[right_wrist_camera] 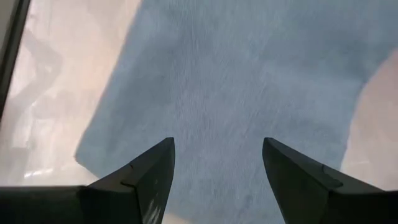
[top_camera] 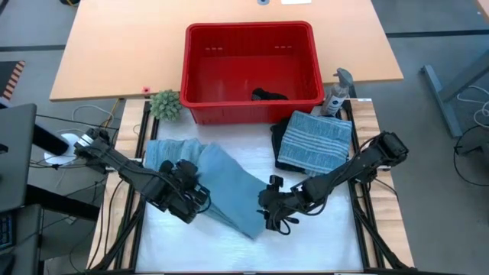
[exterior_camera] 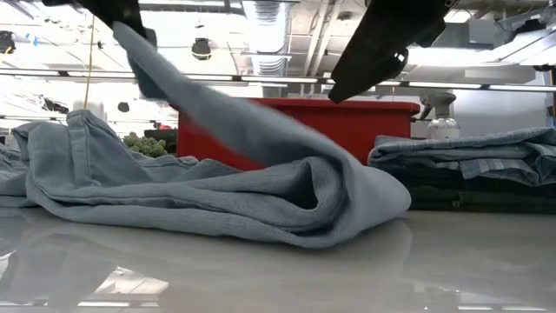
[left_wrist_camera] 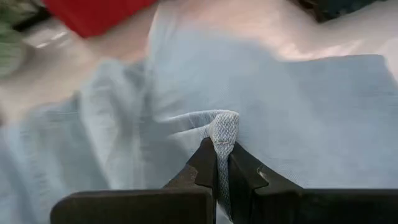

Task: Fold Laundry from Bin
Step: Fold the blue pants

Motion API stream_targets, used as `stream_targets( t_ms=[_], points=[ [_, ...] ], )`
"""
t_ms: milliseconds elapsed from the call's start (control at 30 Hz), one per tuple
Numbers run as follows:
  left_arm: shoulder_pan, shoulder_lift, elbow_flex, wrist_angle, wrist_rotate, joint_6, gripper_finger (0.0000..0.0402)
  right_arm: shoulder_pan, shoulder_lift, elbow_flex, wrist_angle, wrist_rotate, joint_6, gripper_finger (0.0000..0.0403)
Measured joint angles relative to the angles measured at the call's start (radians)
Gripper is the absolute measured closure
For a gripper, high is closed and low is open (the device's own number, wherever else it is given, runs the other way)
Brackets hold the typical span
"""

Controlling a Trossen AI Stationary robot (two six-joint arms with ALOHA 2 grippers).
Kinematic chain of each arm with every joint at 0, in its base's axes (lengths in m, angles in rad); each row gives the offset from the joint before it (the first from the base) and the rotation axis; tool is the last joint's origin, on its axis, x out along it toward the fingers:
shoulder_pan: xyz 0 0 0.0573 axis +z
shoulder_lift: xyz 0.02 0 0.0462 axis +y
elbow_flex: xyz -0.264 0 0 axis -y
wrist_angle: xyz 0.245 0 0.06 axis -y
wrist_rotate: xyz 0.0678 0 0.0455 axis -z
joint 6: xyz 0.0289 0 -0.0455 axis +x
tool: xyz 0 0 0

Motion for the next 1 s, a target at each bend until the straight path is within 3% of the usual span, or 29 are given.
stream_targets(
  t_ms=[100,367,533,667,867,1000],
  points=[
    [0.004,0.016,-0.034,0.066,0.024,0.027,0.0401,-0.013,0.020,0.000,0.002,-0.033,0.000,0.0133],
    [-0.013,0.081,-0.050,-0.059,0.098,-0.061,0.0401,-0.023,0.121,0.000,0.031,-0.141,-0.005,0.0133],
    [-0.025,0.086,-0.124,-0.009,0.184,-0.073,0.0401,-0.047,0.135,0.000,0.067,-0.216,-0.008,0.0133],
    [-0.032,0.086,-0.162,0.071,0.189,-0.058,0.0401,-0.055,0.135,0.000,0.057,-0.222,-0.008,0.0133],
    [-0.032,0.086,-0.202,0.079,0.188,-0.072,0.0389,-0.062,0.199,0.000,0.073,-0.341,0.003,0.0133],
    [-0.031,0.086,-0.205,0.078,0.171,-0.064,0.0374,-0.069,0.218,0.000,0.092,-0.355,0.004,0.0133]
  ],
)
